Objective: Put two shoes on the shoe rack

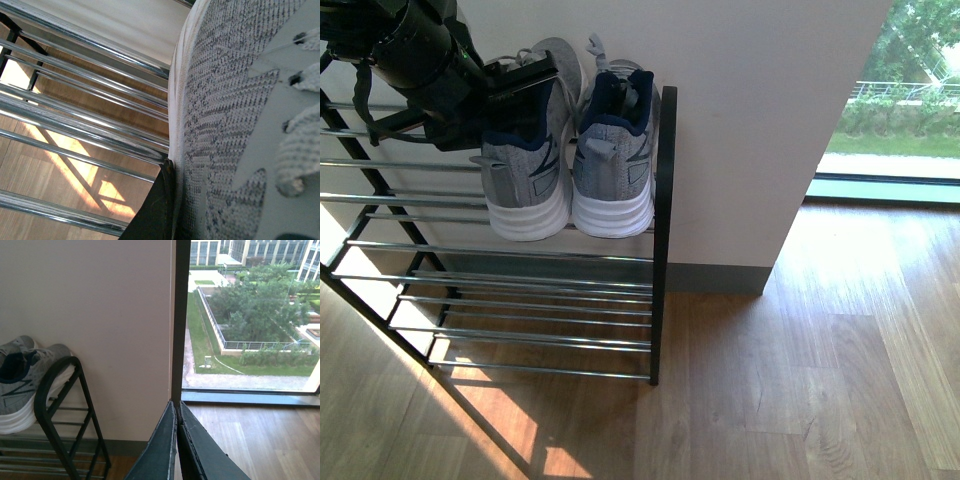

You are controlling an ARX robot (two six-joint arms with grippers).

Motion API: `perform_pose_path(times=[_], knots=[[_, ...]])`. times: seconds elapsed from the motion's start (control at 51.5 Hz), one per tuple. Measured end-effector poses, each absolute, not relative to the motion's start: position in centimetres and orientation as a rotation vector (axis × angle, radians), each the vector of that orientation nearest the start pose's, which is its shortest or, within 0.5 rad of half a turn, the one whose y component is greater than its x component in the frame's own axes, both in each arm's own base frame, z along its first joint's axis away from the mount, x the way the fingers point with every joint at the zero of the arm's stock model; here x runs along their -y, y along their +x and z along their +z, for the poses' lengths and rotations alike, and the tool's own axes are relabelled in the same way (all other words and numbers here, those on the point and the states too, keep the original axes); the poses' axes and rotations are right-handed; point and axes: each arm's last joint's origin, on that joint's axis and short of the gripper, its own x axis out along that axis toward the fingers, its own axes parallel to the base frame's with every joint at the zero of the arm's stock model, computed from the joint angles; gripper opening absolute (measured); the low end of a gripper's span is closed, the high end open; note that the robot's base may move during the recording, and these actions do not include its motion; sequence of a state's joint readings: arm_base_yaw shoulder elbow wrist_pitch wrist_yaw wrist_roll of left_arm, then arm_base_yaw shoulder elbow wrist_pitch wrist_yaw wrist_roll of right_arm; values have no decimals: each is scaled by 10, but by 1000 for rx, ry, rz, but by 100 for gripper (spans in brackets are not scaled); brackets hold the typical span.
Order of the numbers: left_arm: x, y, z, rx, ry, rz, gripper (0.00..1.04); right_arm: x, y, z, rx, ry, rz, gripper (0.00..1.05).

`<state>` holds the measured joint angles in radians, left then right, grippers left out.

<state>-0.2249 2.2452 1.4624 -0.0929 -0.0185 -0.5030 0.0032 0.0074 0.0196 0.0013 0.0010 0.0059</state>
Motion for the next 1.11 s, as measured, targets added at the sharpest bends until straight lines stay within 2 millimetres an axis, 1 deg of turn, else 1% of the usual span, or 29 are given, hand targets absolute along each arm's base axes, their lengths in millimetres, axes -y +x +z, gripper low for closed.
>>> perform_pose_path(times=[0.039, 0.116, 0.194, 0.233, 0.252, 0.272, 0.349, 0.388, 0.408, 0.446, 0.466, 0.505, 0.524, 0.602, 0.66, 0.679, 0.718, 0.776, 0.893, 0.932, 0.951, 1.009, 1.068, 1.106], knots=[[105, 451, 105, -895, -352, 21, 16, 0, 97, 170, 14, 6, 4, 1], [109, 451, 107, -875, -344, 10, 30, 0, 97, 170, 15, 6, 3, 1], [111, 445, 110, -843, -344, -1, 42, 0, 97, 170, 15, 6, 3, 1], [111, 440, 116, -809, -339, 9, 49, 0, 97, 170, 15, 6, 3, 1], [111, 435, 122, -782, -338, 11, 55, 0, 97, 170, 15, 6, 3, 1], [111, 433, 124, -772, -337, 12, 56, 0, 97, 170, 15, 6, 4, 1], [110, 420, 144, -684, -324, 25, 69, 0, 97, 170, 15, 6, 4, 1], [109, 407, 157, -619, -328, 20, 78, 0, 97, 170, 15, 6, 3, 1], [109, 404, 160, -606, -329, 19, 80, 0, 97, 170, 15, 6, 3, 1], [107, 391, 170, -557, -316, 22, 87, 0, 97, 170, 15, 6, 3, 1], [107, 387, 172, -545, -312, 26, 88, 0, 97, 170, 15, 6, 3, 1], [105, 372, 179, -504, -306, 33, 95, 0, 97, 170, 15, 6, 3, 1], [104, 369, 180, -495, -306, 32, 97, 0, 97, 170, 15, 6, 3, 1], [98, 339, 187, -443, -288, 49, 95, 0, 97, 170, 15, 6, 3, 1], [94, 318, 191, -406, -258, 72, 95, 0, 97, 170, 15, 6, 3, 1], [91, 305, 193, -382, -237, 89, 95, 0, 97, 170, 15, 6, 3, 1], [88, 288, 195, -345, -219, 110, 95, 0, 97, 170, 15, 6, 3, 1], [85, 255, 197, -312, -216, 113, 95, 0, 97, 170, 15, 6, 3, 1], [85, 223, 196, -241, -218, 92, 95, 0, 97, 170, 15, 6, 3, 1], [85, 219, 196, -235, -214, 81, 95, 0, 97, 170, 15, 6, 3, 1], [85, 219, 194, -225, -197, 65, 94, 0, 97, 170, 15, 6, 4, 1], [77, 213, 189, -97, -140, -4, 80, 0, 97, 170, 15, 6, 3, 1], [68, 205, 187, -34, -94, -14, 69, 0, 97, 170, 15, 6, 3, 1], [61, 199, 187, -14, -68, -14, 60, 0, 97, 170, 15, 6, 3, 1]])
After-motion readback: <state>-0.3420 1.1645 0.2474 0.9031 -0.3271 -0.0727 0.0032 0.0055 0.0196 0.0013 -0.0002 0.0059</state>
